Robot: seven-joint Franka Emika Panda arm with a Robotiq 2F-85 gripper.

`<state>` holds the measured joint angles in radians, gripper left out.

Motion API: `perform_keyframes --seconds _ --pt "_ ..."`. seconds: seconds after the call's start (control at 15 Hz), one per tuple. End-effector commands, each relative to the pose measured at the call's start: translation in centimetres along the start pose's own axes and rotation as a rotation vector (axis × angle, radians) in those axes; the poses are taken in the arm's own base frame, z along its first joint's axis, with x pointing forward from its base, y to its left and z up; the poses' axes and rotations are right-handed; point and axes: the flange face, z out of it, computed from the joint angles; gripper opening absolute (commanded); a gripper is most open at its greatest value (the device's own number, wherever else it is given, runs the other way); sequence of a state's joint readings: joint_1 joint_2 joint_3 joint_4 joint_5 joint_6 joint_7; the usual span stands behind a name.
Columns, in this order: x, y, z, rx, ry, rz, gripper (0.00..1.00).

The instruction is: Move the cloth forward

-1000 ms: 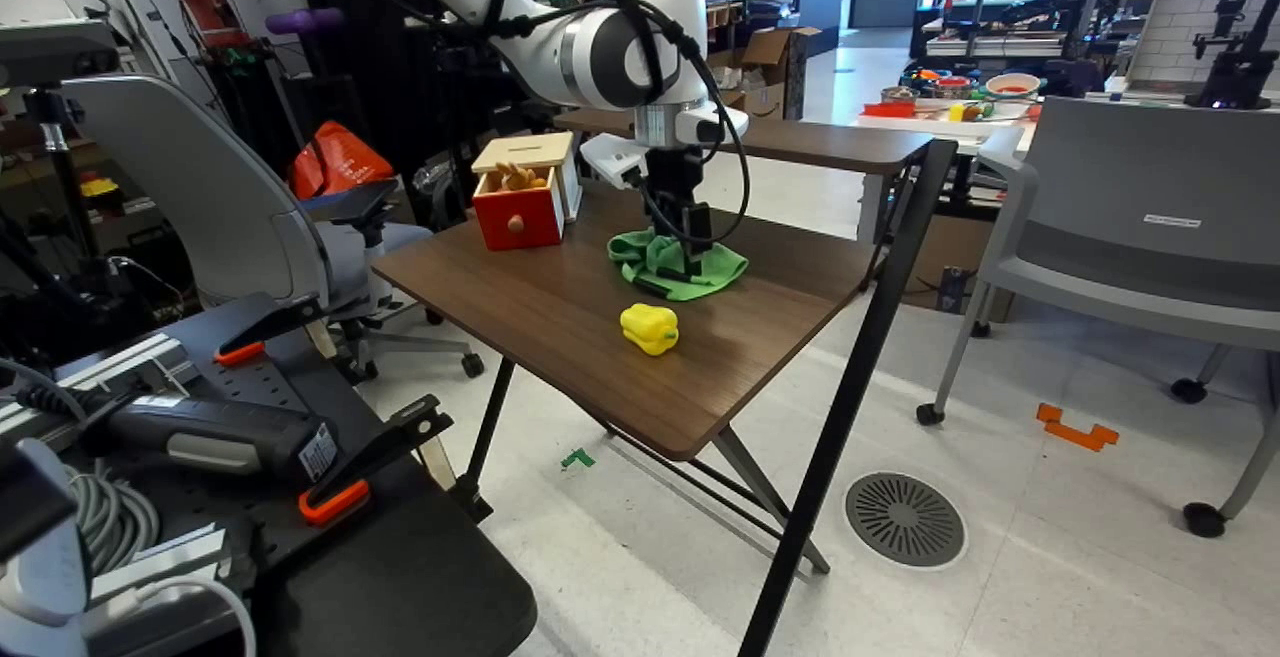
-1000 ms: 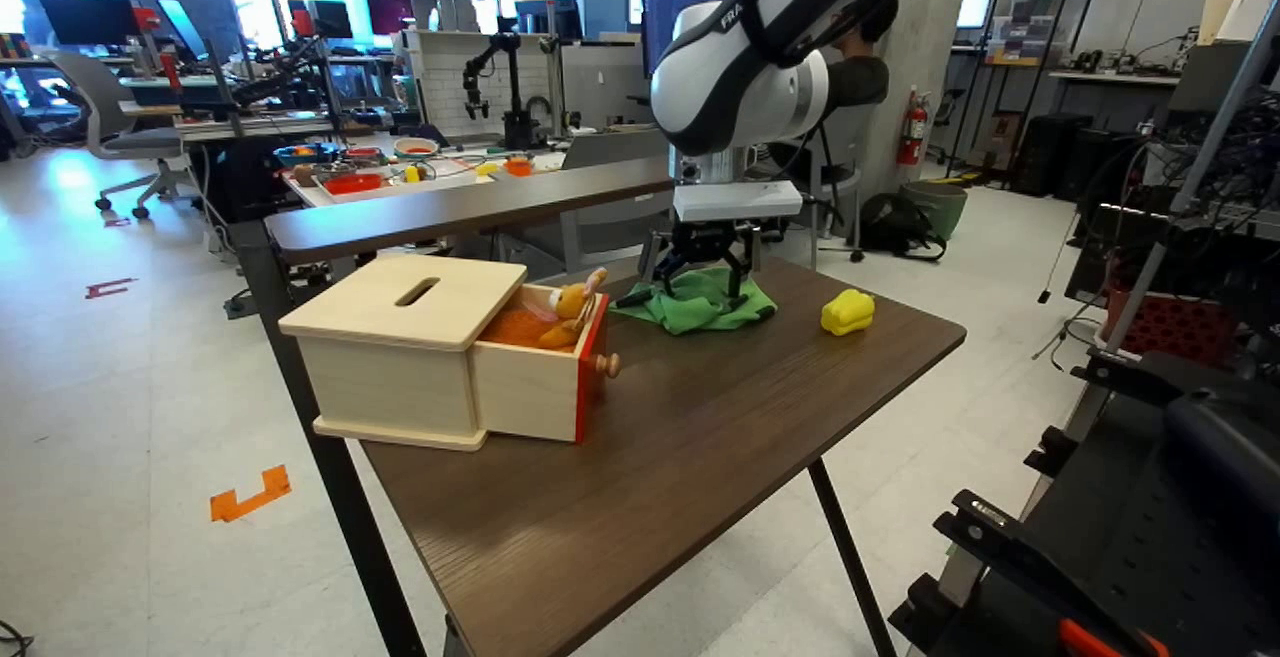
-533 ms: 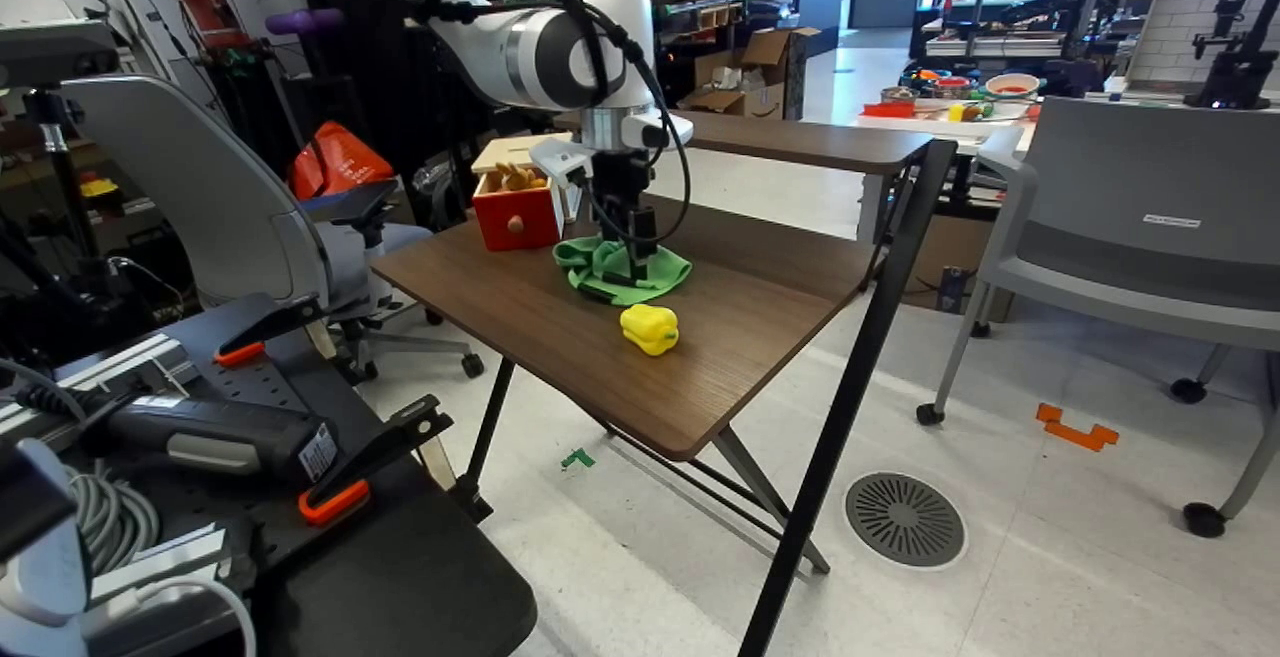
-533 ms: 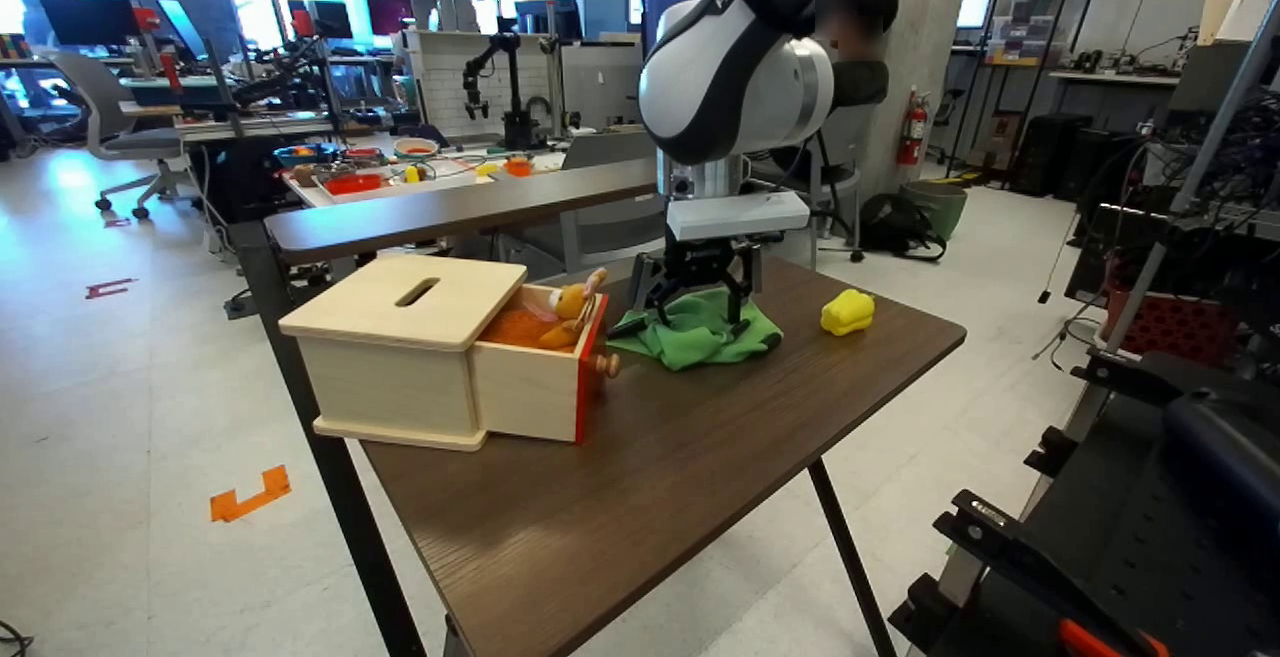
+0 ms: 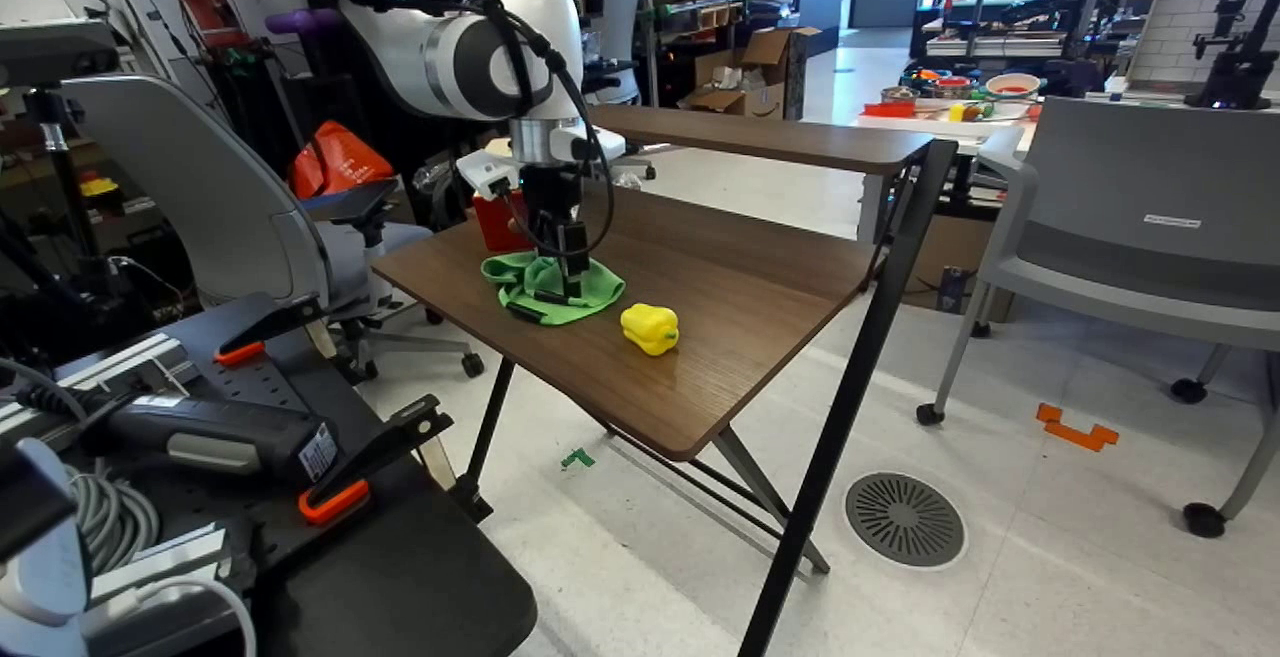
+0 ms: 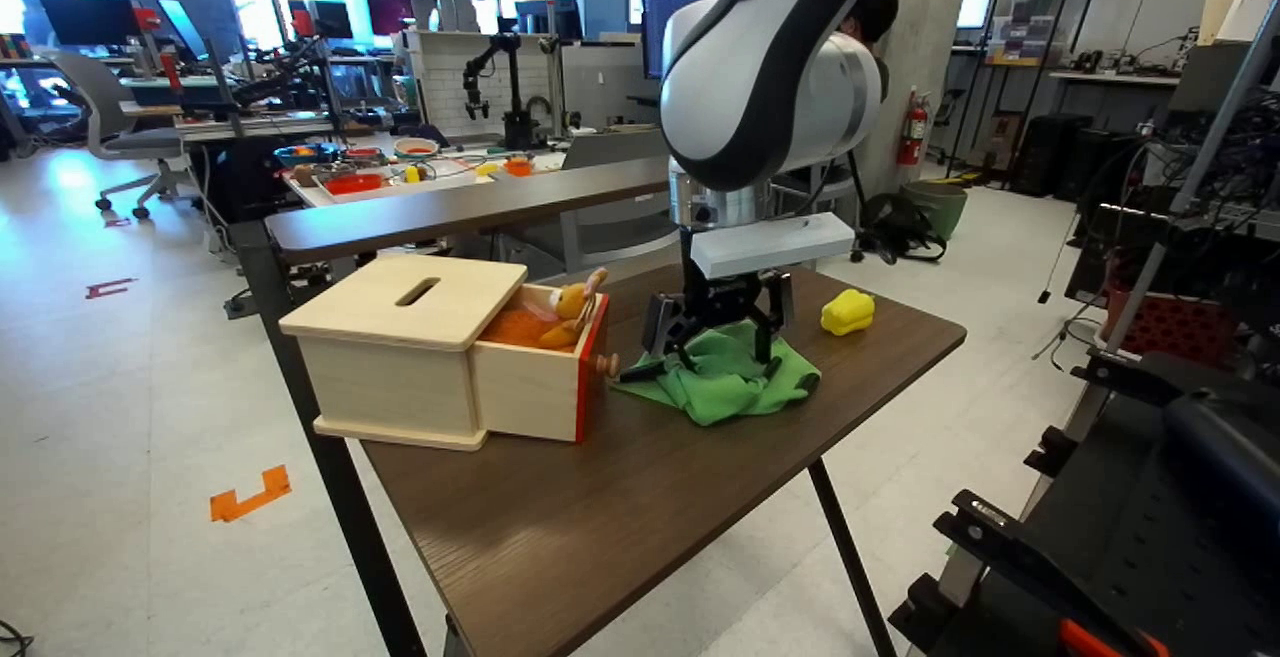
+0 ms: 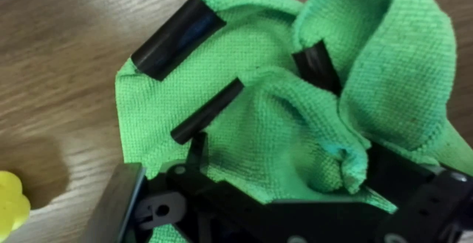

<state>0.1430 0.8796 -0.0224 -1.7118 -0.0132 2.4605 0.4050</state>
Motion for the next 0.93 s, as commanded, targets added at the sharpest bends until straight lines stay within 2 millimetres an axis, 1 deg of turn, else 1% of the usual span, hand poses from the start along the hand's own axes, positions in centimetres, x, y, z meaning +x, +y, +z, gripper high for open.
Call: perform_keyframes --seconds 0.0,0.13,0.27,0.33,0.47,0.53,0.6,0.67,0.73,0.8,0.87 --pt "-3.2 1.5 0.1 -0.005 -0.008 0.026 1.0" --pt "-3.6 1.9 -0.3 -0.009 -0.009 0.049 1.0" --pt "-3.6 2.2 -1.5 -0.01 -0.004 0.071 1.0" --pt "-3.4 2.4 -2.4 -0.008 0.013 0.086 1.0" --pt "-3.0 2.8 -4.7 -0.001 0.045 0.115 1.0" --pt "-3.1 3.0 -6.6 0.014 0.062 0.129 1.0" --pt "-3.5 3.2 -8.3 0.027 0.073 0.139 1.0" --pt "-4.3 3.4 -9.9 0.006 0.076 0.16 1.0" --pt "-4.9 3.6 -10.8 -0.017 0.091 0.195 1.0" --pt "-2.4 3.1 -8.2 0.005 0.077 0.147 1.0" --pt "-3.0 3.2 -9.5 0.004 0.088 0.167 1.0"
